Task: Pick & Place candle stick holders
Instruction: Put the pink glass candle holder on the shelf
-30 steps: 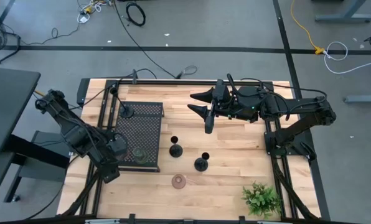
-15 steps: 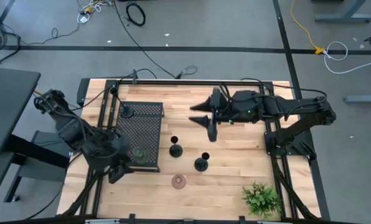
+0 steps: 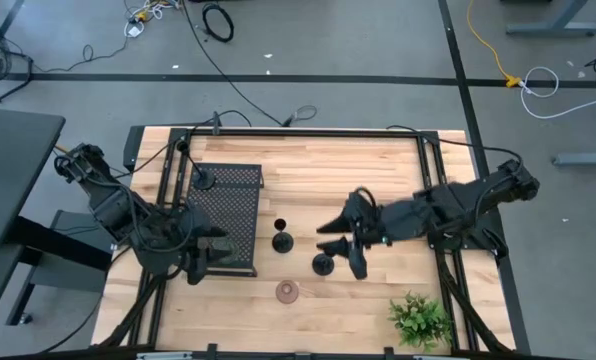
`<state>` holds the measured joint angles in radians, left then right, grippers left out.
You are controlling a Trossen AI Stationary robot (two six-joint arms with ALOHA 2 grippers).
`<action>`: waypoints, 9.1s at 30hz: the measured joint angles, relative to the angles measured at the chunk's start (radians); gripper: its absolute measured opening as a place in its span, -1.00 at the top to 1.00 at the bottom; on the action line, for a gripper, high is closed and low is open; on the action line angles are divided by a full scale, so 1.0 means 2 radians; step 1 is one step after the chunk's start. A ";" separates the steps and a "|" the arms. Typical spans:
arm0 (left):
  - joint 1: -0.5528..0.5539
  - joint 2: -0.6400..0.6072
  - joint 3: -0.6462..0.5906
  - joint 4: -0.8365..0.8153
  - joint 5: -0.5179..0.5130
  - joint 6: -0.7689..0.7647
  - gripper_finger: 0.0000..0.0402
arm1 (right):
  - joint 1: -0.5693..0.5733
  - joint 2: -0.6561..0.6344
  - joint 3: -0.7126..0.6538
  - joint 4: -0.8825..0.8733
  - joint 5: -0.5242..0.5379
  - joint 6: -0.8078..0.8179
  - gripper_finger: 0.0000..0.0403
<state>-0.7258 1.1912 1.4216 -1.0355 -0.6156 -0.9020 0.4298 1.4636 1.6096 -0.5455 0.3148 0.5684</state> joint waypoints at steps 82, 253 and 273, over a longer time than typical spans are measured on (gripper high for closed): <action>0.000 0.000 0.000 0.131 -0.044 0.105 -0.16 | 0.085 0.371 0.000 0.107 0.164 0.222 -0.06; 0.000 0.000 0.000 0.106 -0.034 0.134 -0.16 | -0.090 0.354 0.079 0.345 0.044 -0.010 0.35; 0.000 0.000 0.000 0.103 -0.034 0.134 -0.16 | -0.089 0.353 0.078 0.316 0.030 -0.020 0.22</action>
<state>-0.7258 1.1915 1.4208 -0.8288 -0.6834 -0.6338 0.2527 2.1702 1.7664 0.0873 0.3752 0.5283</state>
